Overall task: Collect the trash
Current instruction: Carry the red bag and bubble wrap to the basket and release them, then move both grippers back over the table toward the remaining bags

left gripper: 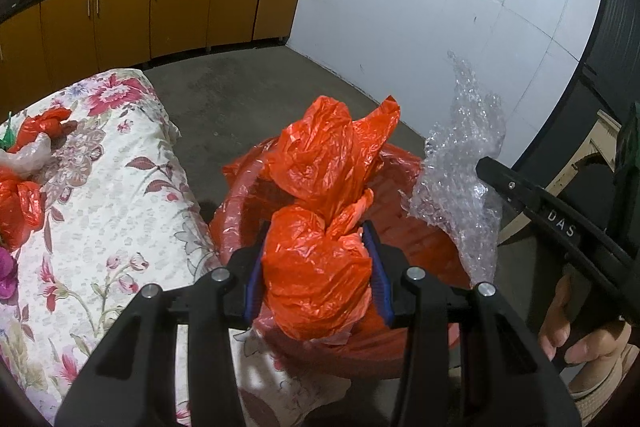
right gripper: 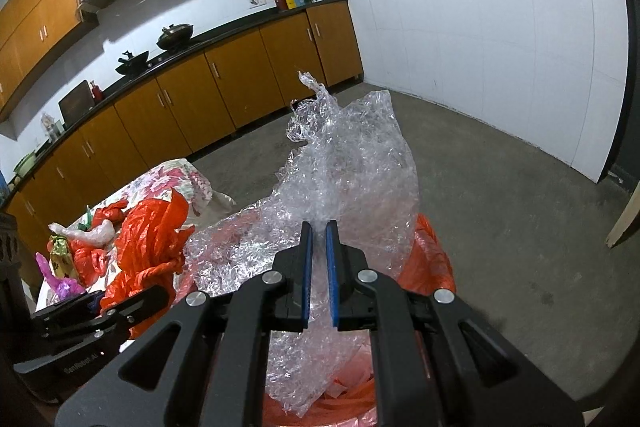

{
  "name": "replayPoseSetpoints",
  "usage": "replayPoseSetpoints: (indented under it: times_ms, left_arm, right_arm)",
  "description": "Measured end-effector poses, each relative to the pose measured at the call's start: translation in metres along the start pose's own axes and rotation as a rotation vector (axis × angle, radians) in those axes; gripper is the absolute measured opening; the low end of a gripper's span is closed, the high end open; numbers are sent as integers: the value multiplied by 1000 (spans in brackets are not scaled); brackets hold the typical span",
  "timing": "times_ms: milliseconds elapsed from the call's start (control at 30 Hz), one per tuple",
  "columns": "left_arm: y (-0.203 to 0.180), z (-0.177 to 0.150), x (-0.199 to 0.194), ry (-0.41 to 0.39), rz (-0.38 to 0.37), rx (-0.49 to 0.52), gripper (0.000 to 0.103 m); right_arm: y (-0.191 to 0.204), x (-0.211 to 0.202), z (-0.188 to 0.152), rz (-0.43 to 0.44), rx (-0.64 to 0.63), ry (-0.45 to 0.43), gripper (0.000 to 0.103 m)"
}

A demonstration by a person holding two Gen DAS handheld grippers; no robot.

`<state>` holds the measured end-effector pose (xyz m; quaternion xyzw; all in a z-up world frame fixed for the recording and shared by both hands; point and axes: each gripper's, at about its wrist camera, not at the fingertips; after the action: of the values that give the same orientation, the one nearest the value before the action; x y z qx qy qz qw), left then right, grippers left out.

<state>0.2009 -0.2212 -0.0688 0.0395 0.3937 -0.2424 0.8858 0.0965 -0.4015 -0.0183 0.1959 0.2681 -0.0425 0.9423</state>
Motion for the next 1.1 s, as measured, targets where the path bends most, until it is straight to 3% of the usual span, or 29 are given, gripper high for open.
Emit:
replayPoseSetpoints:
  times_ms: [133, 233, 300, 500, 667, 833, 967, 1100]
  left_arm:
    - [-1, 1, 5, 5, -7, -8, 51]
    - [-1, -1, 8, 14, -9, -9, 54]
    - [0, -2, 9, 19, -7, -10, 56]
    - [15, -9, 3, 11, 23, -37, 60]
    - [37, -18, -16, -31, 107, -54, 66]
    - [70, -27, -38, -60, 194, -92, 67]
    - [104, -39, -60, -98, 283, -133, 67]
    - [148, -56, -88, -136, 393, -195, 71]
  right_arm:
    - [-2, 3, 1, -1, 2, 1, 8]
    - [-5, 5, 1, 2, 6, 3, 18]
    - [-6, 4, 0, 4, 12, 0, 31]
    - [-4, -1, -2, -10, 1, -4, 40]
    - [6, -6, -2, -28, -39, -23, 55]
    - [28, -3, -5, 9, -88, -13, 56]
    - [64, 4, -12, 79, -162, 21, 56]
    - [121, 20, -24, 205, -271, 80, 56]
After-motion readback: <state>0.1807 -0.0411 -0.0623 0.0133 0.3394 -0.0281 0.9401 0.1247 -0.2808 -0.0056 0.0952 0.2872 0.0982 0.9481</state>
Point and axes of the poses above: each gripper's, at about its wrist camera, not at the fingertips, and x roughly the way its jaws point, y to its left, z to its top, and after that the axes turned 10 degrees about z, right-handed
